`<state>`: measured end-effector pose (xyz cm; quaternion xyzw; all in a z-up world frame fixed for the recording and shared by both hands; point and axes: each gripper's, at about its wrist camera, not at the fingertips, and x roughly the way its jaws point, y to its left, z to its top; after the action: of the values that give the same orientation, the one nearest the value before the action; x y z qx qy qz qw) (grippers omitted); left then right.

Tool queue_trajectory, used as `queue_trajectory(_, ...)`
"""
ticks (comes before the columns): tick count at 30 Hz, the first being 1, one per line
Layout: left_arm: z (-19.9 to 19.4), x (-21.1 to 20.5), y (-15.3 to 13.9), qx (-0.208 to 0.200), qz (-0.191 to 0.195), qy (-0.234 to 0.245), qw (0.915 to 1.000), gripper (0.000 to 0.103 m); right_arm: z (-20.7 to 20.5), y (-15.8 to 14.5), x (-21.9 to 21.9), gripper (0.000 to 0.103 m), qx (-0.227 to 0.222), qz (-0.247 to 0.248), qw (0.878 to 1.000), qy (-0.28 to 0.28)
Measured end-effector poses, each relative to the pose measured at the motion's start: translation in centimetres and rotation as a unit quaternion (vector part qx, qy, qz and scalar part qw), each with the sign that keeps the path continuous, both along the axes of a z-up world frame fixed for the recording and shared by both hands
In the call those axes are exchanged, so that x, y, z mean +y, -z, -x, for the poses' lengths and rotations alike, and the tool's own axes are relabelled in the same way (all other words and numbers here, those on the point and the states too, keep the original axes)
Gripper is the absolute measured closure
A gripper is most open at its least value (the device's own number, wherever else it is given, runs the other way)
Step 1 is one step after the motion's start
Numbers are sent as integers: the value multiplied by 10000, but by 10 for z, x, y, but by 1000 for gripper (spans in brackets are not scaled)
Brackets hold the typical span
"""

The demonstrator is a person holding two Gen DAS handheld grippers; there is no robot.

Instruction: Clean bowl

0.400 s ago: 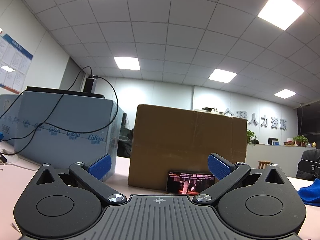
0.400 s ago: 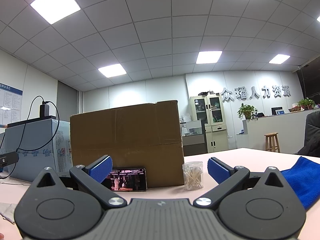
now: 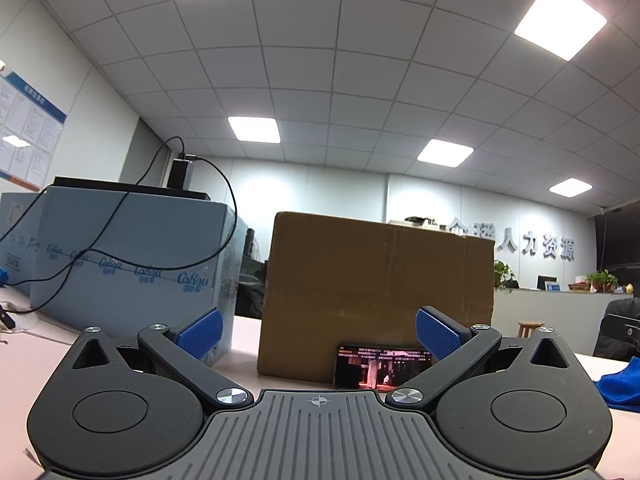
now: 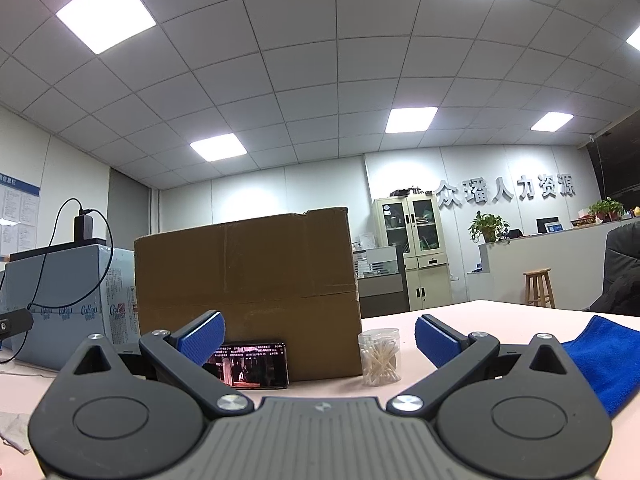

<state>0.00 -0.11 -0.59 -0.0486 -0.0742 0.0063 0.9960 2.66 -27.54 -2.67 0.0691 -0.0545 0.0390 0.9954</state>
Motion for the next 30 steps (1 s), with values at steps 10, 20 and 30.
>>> queue_trajectory(10,2,-9,3,-41,-185,-339,9992,0,23,-1,-9,0,-33,-31,10000,-33)
queue_trajectory(20,12,-8,4,-305,-203,-352,9987,0,14,-4,-6,0,-24,-28,10000,-55)
queue_trajectory(30,7,-8,2,-173,-143,-349,9991,0,18,-7,-19,0,33,-136,9998,-163)
